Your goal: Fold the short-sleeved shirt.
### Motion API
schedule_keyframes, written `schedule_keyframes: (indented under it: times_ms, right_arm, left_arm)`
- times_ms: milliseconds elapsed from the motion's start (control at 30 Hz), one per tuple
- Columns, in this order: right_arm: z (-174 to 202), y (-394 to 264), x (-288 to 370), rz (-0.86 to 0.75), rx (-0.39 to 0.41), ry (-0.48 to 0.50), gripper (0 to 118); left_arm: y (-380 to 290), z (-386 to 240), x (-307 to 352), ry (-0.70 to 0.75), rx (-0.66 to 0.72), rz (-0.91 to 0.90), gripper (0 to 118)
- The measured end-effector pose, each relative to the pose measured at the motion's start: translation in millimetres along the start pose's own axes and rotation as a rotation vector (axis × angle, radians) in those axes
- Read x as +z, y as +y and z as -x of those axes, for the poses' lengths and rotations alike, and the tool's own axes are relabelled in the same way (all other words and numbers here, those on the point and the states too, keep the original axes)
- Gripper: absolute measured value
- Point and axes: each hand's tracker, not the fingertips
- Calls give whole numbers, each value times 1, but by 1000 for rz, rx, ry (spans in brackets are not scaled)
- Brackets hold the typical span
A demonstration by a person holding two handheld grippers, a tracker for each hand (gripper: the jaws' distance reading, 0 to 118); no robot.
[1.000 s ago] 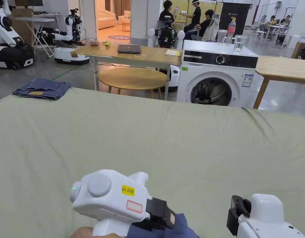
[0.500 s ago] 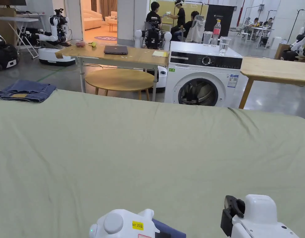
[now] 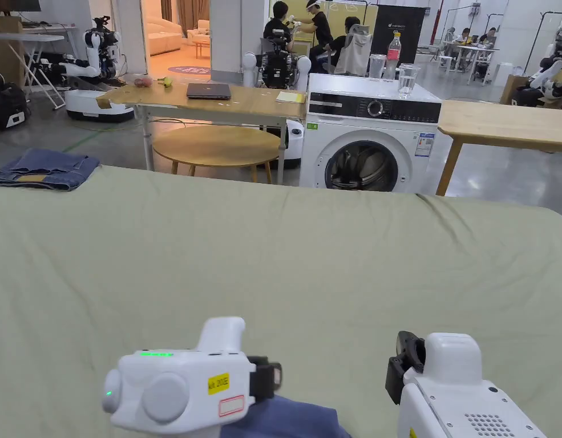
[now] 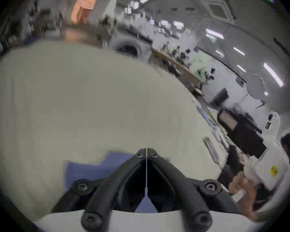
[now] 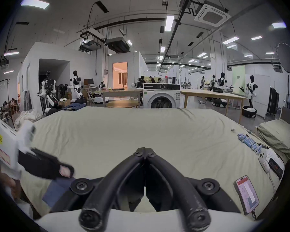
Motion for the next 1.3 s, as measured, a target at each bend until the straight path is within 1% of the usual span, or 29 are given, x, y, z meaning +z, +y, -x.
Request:
schedule_keyframes:
  times_ms: [67,200,400,467,533,633,767,900,1000,1100,1167,1233,1300]
  right_arm:
    - [4,3,-2,-15,-5,4,0]
    - [12,8,-2,-57,-18,7,0]
    - [21,16,-3,-128,-18,-23,0]
    - [22,19,-5,-133,-12,-30,0]
    - [22,20,-5,-126,-14,-22,0]
    - [27,18,0,-81,-19,11,0]
    - [43,-3,14,-1,33,90,0]
    - [57,-32,13,138,57,183,0]
    - [64,-54,5,232,86,211,0]
    - [66,-73,-10,300,79,177,0]
    - [64,-85,-26,371,82,128,0]
    - [58,-94,-37,419,42,121,0]
    - [55,-94,-40,413,30,114,0]
  left_arm:
    - [1,4,20,79,-60,-128,0]
    - [-5,10,45,264,-152,-312,0]
    - [-15,17,62,470,-260,-509,0]
    - [-19,18,68,522,-279,-574,0]
    - [-20,21,71,534,-283,-593,0]
    - [-20,28,78,539,-266,-596,0]
    - [-20,40,85,540,-217,-577,0]
    - [-23,54,89,519,-161,-538,0]
    - [-28,62,90,499,-133,-497,0]
    - [-34,69,89,485,-113,-454,0]
    - [-37,74,88,468,-98,-412,0]
    - [-37,80,86,438,-84,-345,0]
    - [-38,88,84,403,-76,-249,0]
